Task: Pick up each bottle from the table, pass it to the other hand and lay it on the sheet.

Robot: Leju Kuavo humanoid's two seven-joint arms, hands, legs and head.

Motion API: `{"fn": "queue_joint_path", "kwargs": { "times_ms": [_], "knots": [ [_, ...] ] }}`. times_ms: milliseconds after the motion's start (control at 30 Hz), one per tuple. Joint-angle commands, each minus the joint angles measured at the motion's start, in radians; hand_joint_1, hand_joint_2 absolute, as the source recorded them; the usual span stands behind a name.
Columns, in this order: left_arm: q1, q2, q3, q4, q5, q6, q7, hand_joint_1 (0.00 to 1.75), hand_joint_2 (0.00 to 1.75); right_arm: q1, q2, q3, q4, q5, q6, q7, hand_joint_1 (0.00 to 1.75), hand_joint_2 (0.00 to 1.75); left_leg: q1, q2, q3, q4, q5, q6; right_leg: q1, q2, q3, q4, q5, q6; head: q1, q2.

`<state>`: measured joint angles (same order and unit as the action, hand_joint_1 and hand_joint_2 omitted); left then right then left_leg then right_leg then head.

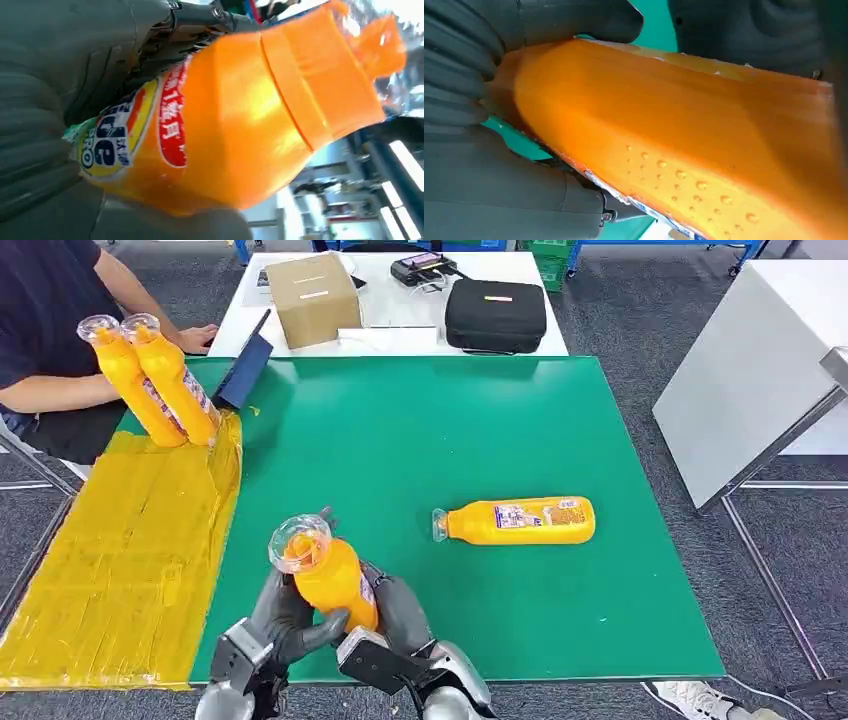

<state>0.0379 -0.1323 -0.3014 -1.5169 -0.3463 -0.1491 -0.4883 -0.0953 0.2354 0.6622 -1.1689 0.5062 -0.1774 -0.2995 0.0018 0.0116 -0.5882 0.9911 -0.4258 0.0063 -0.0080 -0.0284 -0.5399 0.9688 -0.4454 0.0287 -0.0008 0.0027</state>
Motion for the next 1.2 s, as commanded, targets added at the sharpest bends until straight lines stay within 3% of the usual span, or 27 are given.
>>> {"fn": "queue_joint_path", "kwargs": {
  "times_ms": [33,533,900,933,1033,1133,1200],
  "knots": [
    [-0.080,0.062,-0.144,0.210,-0.058,-0.025,-0.010,1.75,1.75,-0.068,0.031,0.111,0.152,0.016,0.056,0.000,1.75,1.75,0.000,0.000,0.001,-0.001,0.000,0.000,0.000,0.001,0.001,-0.001,0.000,0.000,0.000,0.000],
    [-0.073,0.071,-0.135,0.199,-0.070,-0.021,-0.001,1.75,1.75,-0.080,0.036,0.118,0.170,0.017,0.068,0.001,1.75,1.75,0.000,0.000,0.000,0.000,0.000,0.000,0.000,0.002,0.000,0.000,0.000,0.000,0.000,0.000],
    [-0.065,0.067,-0.120,0.176,-0.108,0.031,0.016,1.75,1.75,-0.068,0.029,0.097,0.164,0.044,0.013,0.016,1.75,1.75,0.000,0.000,0.000,0.000,0.000,0.000,0.000,0.002,0.001,0.000,0.000,-0.001,0.000,0.000],
    [-0.051,0.060,0.005,0.087,-0.209,0.202,0.137,1.75,1.75,0.018,-0.063,-0.018,-0.064,0.162,-0.048,0.157,0.00,0.00,0.001,-0.001,0.000,0.000,-0.001,-0.001,0.000,0.002,0.001,0.000,-0.001,-0.001,0.000,0.000],
    [-0.080,0.074,0.101,0.038,-0.269,0.278,0.171,1.75,1.75,0.083,-0.170,-0.106,-0.241,0.186,-0.021,0.173,0.00,0.00,0.001,-0.004,-0.001,0.001,0.000,0.000,0.001,-0.001,0.001,0.000,-0.001,0.000,0.000,0.000],
    [-0.115,0.103,0.228,0.007,-0.480,0.447,0.208,1.75,1.75,0.179,-0.287,-0.242,-0.399,0.208,0.001,0.182,0.00,0.00,0.001,-0.006,-0.001,0.001,0.000,0.000,0.000,-0.003,0.001,-0.001,-0.001,0.000,0.000,0.000],
    [-0.122,0.108,0.278,0.002,-0.542,0.492,0.203,1.75,1.75,0.222,-0.328,-0.303,-0.449,0.201,0.020,0.165,0.00,0.00,0.000,-0.008,-0.001,0.001,0.001,0.000,0.000,-0.004,0.002,-0.001,-0.001,0.000,0.000,0.000]
  ]
}}
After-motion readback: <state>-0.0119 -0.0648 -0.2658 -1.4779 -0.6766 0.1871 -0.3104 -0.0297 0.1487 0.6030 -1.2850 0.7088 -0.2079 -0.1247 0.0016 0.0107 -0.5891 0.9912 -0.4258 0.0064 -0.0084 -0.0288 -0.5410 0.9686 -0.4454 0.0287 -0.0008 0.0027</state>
